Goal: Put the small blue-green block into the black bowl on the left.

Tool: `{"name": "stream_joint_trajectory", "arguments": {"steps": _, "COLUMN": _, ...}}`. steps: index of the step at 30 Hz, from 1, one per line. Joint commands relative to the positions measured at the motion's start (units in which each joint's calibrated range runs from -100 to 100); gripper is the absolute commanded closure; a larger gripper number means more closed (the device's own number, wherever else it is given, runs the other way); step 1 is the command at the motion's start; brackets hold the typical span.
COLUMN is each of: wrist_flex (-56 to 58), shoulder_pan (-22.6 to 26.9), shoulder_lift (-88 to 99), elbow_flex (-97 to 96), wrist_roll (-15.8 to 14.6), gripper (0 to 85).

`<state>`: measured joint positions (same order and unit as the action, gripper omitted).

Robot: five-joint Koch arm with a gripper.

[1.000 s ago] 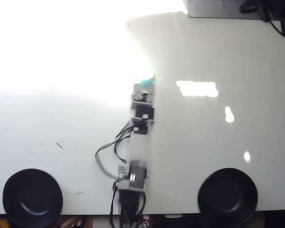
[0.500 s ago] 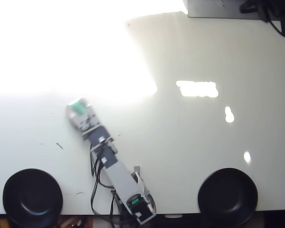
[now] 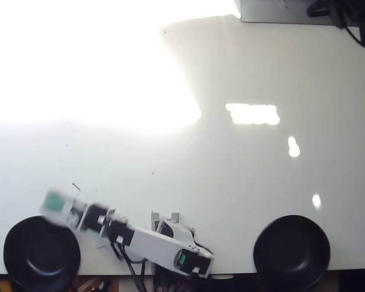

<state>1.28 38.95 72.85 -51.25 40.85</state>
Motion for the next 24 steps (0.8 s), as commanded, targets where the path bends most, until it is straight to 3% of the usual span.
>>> {"name": "stream_joint_trajectory", "arguments": {"steps": 1, "wrist_flex": -1.2, "shoulder_pan": 2.8, "shoulder_lift": 1.1, "elbow_flex": 4.0, "wrist_roll": 2.2, "gripper": 82.0}}
{"name": "stream_joint_trajectory", "arguments": {"steps": 7, "wrist_flex": -3.3, "shoulder_pan": 8.0, "shoulder_lift": -2.8, "elbow_flex": 3.3, "wrist_roll": 4.2, "gripper": 82.0}}
{"name": "stream_joint_trajectory", "arguments": {"steps": 13, "wrist_flex": -5.7, "shoulder_pan": 13.2, "shoulder_lift": -10.5, "elbow_flex": 8.0, "wrist_roll": 3.5, "gripper": 82.0}}
{"name": "stream_joint_trajectory", "arguments": {"steps": 24, "wrist_flex": -4.8, "shoulder_pan": 13.6, "shoulder_lift": -15.2, "elbow_flex": 14.0, "wrist_roll": 2.6, "gripper": 82.0}}
